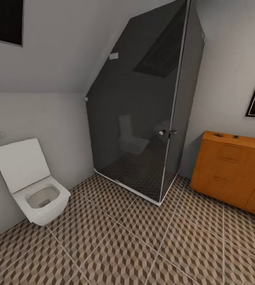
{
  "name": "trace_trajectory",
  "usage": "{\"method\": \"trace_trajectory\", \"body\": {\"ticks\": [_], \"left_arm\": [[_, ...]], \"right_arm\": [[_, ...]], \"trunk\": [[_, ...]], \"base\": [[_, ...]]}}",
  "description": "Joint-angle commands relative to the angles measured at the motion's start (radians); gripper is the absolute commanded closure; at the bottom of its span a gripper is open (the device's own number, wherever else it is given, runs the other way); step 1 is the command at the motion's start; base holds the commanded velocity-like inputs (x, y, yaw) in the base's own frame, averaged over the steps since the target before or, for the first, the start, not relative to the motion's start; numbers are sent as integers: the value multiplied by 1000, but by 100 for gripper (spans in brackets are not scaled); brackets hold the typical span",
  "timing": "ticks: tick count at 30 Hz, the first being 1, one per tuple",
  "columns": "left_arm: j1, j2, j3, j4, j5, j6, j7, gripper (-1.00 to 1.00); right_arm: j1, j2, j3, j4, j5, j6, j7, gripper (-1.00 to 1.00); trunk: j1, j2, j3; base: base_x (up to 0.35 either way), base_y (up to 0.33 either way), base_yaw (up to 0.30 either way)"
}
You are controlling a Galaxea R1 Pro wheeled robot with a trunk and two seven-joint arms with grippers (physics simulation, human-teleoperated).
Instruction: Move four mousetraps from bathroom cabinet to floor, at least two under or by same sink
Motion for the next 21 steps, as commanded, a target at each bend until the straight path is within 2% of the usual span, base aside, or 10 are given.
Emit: {"method": "trace_trajectory", "body": {"ticks": [1,21], "left_arm": [[1,0,0,-2,0,-1,0,-100],[1,0,0,-2,0,-1,0,-100]], "right_arm": [[-1,0,0,1,0,-5,0,-100],[-1,0,0,1,3,-9,0,-100]], "trunk": [[0,0,-1],[0,0,3]], "base": [[0,0,-283],[0,0,-283]]}}
